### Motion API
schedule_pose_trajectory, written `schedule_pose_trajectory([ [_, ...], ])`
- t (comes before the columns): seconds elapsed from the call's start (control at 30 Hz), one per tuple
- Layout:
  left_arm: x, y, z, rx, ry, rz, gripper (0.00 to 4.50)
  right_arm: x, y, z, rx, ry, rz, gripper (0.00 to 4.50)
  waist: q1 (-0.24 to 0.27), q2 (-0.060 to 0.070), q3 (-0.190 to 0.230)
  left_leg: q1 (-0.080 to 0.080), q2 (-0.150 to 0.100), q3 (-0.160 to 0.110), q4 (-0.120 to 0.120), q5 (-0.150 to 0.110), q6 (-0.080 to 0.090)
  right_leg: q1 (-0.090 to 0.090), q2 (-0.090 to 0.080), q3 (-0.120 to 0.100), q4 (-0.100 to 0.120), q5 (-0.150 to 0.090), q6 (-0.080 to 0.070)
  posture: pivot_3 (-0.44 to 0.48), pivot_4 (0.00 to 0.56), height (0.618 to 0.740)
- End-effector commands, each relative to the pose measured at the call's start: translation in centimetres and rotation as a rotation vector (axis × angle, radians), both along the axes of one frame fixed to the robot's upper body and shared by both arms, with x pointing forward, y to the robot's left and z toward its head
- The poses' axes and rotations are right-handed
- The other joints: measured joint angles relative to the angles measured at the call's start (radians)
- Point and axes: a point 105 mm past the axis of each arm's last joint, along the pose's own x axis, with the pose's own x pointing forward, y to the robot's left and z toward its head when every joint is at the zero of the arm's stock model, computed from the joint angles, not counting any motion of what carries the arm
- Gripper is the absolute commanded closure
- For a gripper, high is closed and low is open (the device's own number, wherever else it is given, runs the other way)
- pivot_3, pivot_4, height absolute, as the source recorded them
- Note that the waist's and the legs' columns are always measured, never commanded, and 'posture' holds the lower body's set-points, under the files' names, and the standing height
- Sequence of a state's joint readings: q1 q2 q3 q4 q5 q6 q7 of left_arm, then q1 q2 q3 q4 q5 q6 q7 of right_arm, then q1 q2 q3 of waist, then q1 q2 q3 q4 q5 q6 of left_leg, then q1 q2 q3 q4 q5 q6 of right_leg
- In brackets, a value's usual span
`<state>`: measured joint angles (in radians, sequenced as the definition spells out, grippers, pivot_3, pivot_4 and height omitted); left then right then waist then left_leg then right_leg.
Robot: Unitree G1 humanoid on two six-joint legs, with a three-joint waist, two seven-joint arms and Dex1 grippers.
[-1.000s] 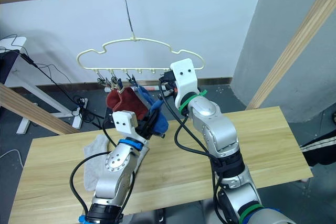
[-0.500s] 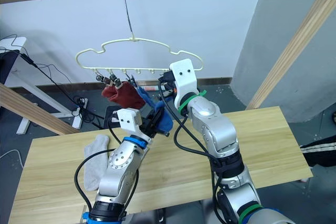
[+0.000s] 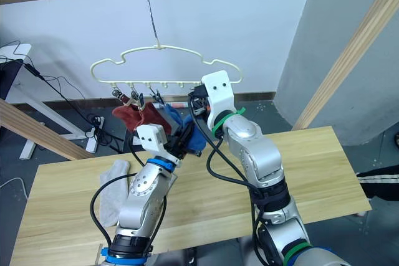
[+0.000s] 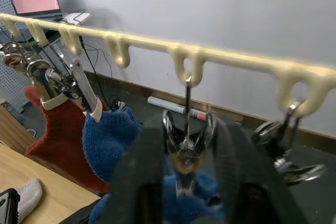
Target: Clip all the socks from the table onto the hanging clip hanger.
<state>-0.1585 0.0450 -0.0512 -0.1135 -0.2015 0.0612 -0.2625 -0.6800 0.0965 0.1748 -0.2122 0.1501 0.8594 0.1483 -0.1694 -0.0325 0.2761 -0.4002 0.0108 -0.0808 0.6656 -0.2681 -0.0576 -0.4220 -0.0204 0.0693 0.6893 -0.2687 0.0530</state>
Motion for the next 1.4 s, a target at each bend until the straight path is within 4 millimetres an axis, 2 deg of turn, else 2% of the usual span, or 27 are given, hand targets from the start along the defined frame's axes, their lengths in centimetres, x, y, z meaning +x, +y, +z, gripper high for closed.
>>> schedule_pose_trajectory([
  [0.03, -0.2, -0.1, 1.4, -0.015, -0.05, -0.005, 4.5, -0.4, 0.1, 1.4, 0.05, -0.032, 0.013, 1.92, 0.0, 0.0, 0.0, 0.0, 0.0, 0.0, 0.0, 0.0, 0.0, 0.0, 0.0, 0.0, 0.0, 0.0, 0.0, -0.223, 0.213, 0.714],
  [0.13, -0.1, -0.2, 1.4, -0.006, -0.052, -0.003, 4.5, -0.5, 0.0, 1.8, 0.062, -0.037, 0.021, 0.87, 0.0, 0.0, 0.0, 0.0, 0.0, 0.0, 0.0, 0.0, 0.0, 0.0, 0.0, 0.0, 0.0, 0.0, 0.0, -0.223, 0.213, 0.714],
  [0.3, -0.2, -0.5, 1.2, 0.023, -0.059, -0.029, 4.5, -1.3, -0.4, 2.2, 0.049, -0.053, 0.063, 0.87, 0.0, 0.0, 0.0, 0.0, 0.0, 0.0, 0.0, 0.0, 0.0, 0.0, 0.0, 0.0, 0.0, 0.0, 0.0, -0.225, 0.213, 0.714],
  [0.4, -0.4, -0.4, 0.3, 0.081, -0.029, -0.042, 3.73, -2.3, -1.1, 2.1, 0.005, -0.069, 0.107, 0.84, 0.0, 0.0, 0.0, 0.0, 0.0, 0.0, 0.0, 0.0, 0.0, 0.0, 0.0, 0.0, 0.0, 0.0, 0.0, -0.233, 0.212, 0.714],
  [0.63, -1.0, -0.4, -0.5, 0.162, -0.02, -0.098, 1.57, -3.8, -1.9, 1.6, -0.091, -0.101, 0.177, 0.84, -0.002, 0.0, 0.0, 0.0, 0.0, 0.0, 0.0, 0.0, 0.0, 0.0, 0.0, 0.0, 0.0, 0.0, 0.0, -0.239, 0.212, 0.714],
  [0.7, -1.7, -0.7, -0.6, 0.194, -0.026, -0.169, 0.97, -4.4, -2.1, 1.4, -0.127, -0.114, 0.217, 0.84, -0.002, 0.0, 0.0, 0.0, 0.0, 0.0, 0.0, 0.0, 0.0, 0.0, 0.0, 0.0, 0.0, 0.0, 0.0, -0.239, 0.211, 0.714],
  [0.87, -3.4, 0.1, -0.5, 0.329, -0.072, -0.311, 0.97, -6.5, -2.8, 0.7, -0.222, -0.187, 0.307, 0.84, -0.001, 0.0, 0.0, 0.0, 0.0, 0.0, 0.0, 0.0, 0.0, 0.0, 0.0, 0.0, -0.001, 0.0, 0.0, -0.239, 0.21, 0.714],
  [0.97, -4.1, 0.4, -0.1, 0.346, -0.076, -0.371, 0.97, -7.0, -3.3, 0.5, -0.239, -0.22, 0.312, 0.84, 0.0, 0.0, 0.0, 0.0, 0.0, 0.0, -0.001, 0.0, 0.0, 0.0, 0.0, 0.0, -0.001, 0.0, 0.0, -0.238, 0.209, 0.714],
  [1.17, -5.2, 2.1, 2.2, 0.371, -0.083, -0.484, 0.97, -6.4, -5.3, 0.5, -0.218, -0.271, 0.199, 0.84, 0.0, 0.0, 0.0, 0.0, 0.001, 0.0, 0.0, 0.0, 0.0, 0.001, 0.001, 0.0, -0.001, 0.0, 0.0, -0.233, 0.208, 0.714],
  [1.3, -5.4, 2.8, 2.7, 0.389, -0.071, -0.508, 0.97, -6.0, -5.8, 0.5, -0.201, -0.277, 0.147, 0.84, 0.0, 0.0, 0.0, 0.001, 0.001, 0.0, 0.0, 0.0, 0.0, 0.001, 0.001, 0.0, -0.001, 0.0, 0.0, -0.231, 0.208, 0.714],
  [1.4, -5.3, 3.2, 3.4, 0.408, -0.078, -0.513, 0.94, -5.7, -5.9, 0.6, -0.179, -0.276, 0.116, 1.49, 0.001, 0.0, 0.0, 0.0, 0.001, 0.0, 0.0, 0.0, 0.0, 0.001, 0.001, 0.0, -0.001, 0.0, 0.0, -0.225, 0.209, 0.714],
])
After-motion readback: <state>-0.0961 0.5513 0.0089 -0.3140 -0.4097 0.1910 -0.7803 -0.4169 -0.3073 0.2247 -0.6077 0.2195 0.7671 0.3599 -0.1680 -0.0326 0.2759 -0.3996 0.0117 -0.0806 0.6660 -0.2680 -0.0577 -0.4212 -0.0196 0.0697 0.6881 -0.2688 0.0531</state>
